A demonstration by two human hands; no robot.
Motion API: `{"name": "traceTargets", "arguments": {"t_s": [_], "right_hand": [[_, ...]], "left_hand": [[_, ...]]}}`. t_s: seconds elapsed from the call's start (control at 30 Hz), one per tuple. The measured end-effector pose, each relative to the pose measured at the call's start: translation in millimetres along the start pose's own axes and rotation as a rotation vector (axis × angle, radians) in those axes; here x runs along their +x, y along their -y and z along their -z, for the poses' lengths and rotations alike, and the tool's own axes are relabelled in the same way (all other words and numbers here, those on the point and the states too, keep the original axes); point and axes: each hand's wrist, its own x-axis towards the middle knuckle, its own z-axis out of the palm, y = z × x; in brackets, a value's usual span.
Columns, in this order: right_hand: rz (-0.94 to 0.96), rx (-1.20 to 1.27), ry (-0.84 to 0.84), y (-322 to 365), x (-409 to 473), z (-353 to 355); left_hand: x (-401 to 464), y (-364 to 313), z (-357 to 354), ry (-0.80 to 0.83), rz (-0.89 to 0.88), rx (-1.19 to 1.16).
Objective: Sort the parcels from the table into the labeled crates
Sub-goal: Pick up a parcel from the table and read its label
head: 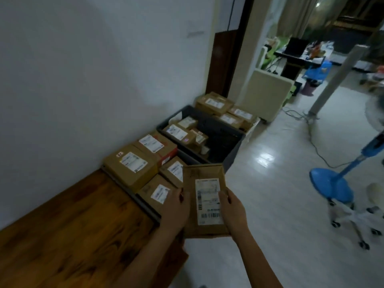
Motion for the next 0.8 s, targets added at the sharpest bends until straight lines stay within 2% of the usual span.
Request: {"name": "traceTargets", "arguments": {"t_s": [0.2,0.3,0.37,0.5,0.7,0.8], "right_hand": [[0.109,-0.293,0.189,9,129,-39],[0.179,-0.486,0.335,20,177,-69],[0.209,-0.532,0.459,25,209,-94],[0.292,-0.615,0.607,11,260,-147],[0.357,-0.759,0.798,-10,284,-193],[0.452,-0.864,0.886,-13,290,-207]], "left_hand": [[86,12,-30,-0.148,0.173,0.033],[120,31,-35,-0.28,0.281,0.014],[142,50,-38,-0.372,0.371,0.014],[175,89,-46,-0.378,0.528,0.07],[191,122,-49,-0.41,0.759,0.098],[193,130,-49,-0.474,0.794,0.172]]}}
